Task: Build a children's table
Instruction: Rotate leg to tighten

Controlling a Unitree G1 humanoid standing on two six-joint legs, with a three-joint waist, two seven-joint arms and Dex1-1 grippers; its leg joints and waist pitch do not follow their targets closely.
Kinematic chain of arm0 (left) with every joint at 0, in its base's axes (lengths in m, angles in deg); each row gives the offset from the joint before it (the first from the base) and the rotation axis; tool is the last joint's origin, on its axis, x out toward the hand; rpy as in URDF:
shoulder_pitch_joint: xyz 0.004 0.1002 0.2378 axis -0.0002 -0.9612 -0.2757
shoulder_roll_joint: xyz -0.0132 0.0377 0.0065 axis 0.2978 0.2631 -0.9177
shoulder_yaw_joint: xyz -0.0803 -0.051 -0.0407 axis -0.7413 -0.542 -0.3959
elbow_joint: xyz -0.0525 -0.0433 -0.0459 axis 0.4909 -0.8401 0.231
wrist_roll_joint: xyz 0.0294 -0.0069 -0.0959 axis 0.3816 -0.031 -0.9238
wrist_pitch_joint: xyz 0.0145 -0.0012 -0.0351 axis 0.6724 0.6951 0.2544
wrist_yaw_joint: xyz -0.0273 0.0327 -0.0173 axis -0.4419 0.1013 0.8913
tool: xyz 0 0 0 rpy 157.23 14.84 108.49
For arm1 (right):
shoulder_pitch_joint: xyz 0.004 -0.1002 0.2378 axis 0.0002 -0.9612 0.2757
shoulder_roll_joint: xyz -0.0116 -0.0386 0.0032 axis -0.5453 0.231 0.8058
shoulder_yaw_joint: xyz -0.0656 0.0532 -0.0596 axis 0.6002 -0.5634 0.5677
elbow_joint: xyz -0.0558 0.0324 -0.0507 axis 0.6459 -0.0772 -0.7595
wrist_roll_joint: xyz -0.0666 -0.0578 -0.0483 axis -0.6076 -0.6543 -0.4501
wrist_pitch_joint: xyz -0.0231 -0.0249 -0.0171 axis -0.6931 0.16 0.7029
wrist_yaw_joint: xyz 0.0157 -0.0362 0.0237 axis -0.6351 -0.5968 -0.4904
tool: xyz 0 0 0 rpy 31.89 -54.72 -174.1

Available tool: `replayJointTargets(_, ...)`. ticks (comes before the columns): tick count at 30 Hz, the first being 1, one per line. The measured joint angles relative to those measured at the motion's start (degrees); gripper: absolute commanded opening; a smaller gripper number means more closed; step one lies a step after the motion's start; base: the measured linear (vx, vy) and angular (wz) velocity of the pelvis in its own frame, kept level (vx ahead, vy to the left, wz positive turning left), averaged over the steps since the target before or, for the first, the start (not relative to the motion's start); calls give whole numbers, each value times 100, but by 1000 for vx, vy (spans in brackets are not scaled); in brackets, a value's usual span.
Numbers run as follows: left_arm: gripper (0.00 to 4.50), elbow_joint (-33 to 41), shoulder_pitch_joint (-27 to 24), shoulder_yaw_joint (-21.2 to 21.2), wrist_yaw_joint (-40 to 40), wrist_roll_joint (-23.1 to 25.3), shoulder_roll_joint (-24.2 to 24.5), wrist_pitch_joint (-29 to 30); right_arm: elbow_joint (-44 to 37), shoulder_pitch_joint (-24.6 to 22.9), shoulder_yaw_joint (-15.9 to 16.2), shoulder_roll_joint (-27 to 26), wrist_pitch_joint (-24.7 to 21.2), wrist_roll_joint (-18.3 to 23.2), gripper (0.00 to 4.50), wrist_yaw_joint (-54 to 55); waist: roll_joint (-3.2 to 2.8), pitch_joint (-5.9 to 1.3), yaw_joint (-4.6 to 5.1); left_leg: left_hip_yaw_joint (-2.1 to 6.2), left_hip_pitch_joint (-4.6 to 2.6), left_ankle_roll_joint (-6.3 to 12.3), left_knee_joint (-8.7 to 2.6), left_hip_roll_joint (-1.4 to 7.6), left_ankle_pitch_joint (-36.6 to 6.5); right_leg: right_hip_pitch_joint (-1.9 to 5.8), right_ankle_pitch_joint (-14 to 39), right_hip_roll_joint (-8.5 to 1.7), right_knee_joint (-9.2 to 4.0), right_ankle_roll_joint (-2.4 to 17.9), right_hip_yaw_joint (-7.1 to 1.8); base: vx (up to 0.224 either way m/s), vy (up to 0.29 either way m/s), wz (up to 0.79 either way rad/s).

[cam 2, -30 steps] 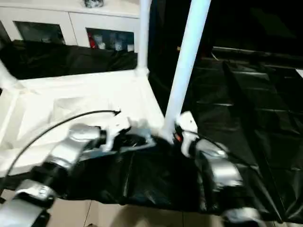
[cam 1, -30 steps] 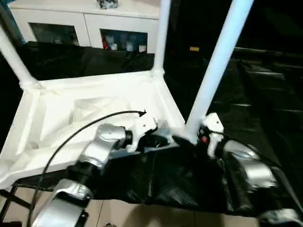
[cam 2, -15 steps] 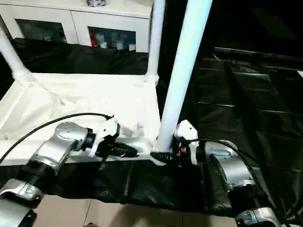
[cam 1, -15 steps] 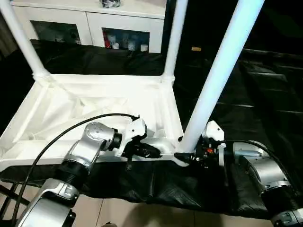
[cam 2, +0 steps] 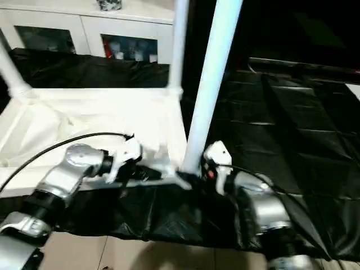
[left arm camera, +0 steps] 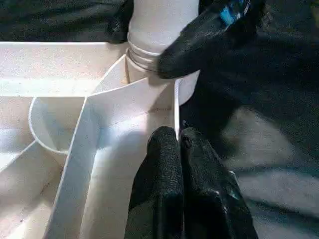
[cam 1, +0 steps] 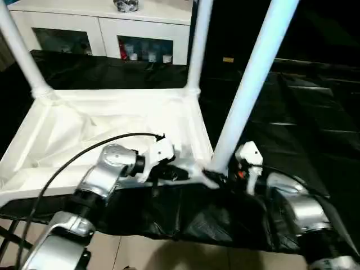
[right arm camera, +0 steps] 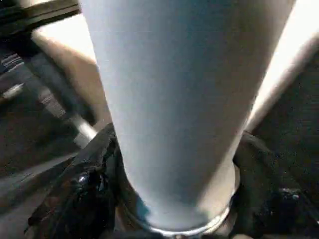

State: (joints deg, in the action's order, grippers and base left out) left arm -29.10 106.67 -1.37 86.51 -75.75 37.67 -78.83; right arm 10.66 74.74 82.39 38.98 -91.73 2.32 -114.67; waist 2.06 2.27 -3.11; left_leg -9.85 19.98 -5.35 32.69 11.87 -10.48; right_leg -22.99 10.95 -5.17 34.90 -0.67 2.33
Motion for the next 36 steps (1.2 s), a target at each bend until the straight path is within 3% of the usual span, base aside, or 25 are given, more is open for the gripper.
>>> replayJointTargets(4, 0, -201, 80, -76, -838, 174, -442, 110, 403, 290, -238, -529, 36, -240, 270, 1492, 5, -17, 50, 0, -3, 0, 4, -2, 0, 6, 1, -1, -6, -2, -5, 0, 0, 0)
replayJointTargets(9, 0, -236, 79, -75, -1182, 265, -635, 98, 620, 459, -330, -744, 127, -385, 270, 2108, -2, -42, 70, 2, 0, 0, 0, -2, -1, 7, 0, 0, -7, -1, -3, 0, 0, 0)
replayJointTargets(12, 0, -236, 79, -74, -1184, 309, -636, 43, 619, 458, -330, -746, 159, -408, 340, 2108, -6, -44, 68, 2, 0, 0, -5, -2, -1, 6, -1, 1, -7, 1, -1, 0, 0, 0)
replayJointTargets(17, 0, -216, 77, 98, -1186, 383, -611, -200, 444, 350, -259, -443, 141, -462, 379, 1616, 4, -41, 10, 0, 12, 0, -7, -1, -1, -2, -5, 1, -13, 7, 7, 0, 0, 0)
replayJointTargets(19, 0, -158, 77, 170, -1211, 415, -606, -222, 394, 345, -188, -272, 146, -458, 379, 1434, 3, -40, -23, -1, 11, 0, -12, -1, -2, -7, -7, 1, -16, 10, 9, 0, 0, 0)
replayJointTargets(21, 41, -67, 76, 174, -1152, 377, -593, -67, 273, 282, -154, -72, 145, -440, 384, 1205, 9, -37, -52, -4, 15, 0, -15, -1, -1, -13, -5, 1, -16, 8, 16, 0, 0, 0)
replayJointTargets(22, 41, -16, 73, 171, -1102, 341, -578, 38, 229, 249, -142, 3, 148, -419, 384, 1085, 8, -36, -62, -4, 15, 0, -17, -1, -2, -14, -4, 1, -17, 8, 16, 0, 0, 0)
replayJointTargets(28, 86, 6, 140, 218, -907, 368, -520, 287, 74, 131, -96, 183, 151, -393, 384, 698, 9, -36, -42, -9, 24, 0, -31, -1, -2, -13, -4, 1, -34, 8, 15, 0, 0, 0)
replayJointTargets(36, 86, -209, 369, 364, -904, 465, -491, 479, -27, 36, -61, 318, 119, -372, 384, 567, 8, -37, -41, -8, 17, 1, -34, -2, -1, 7, -6, 1, -44, 9, 14, 0, 0, 0)
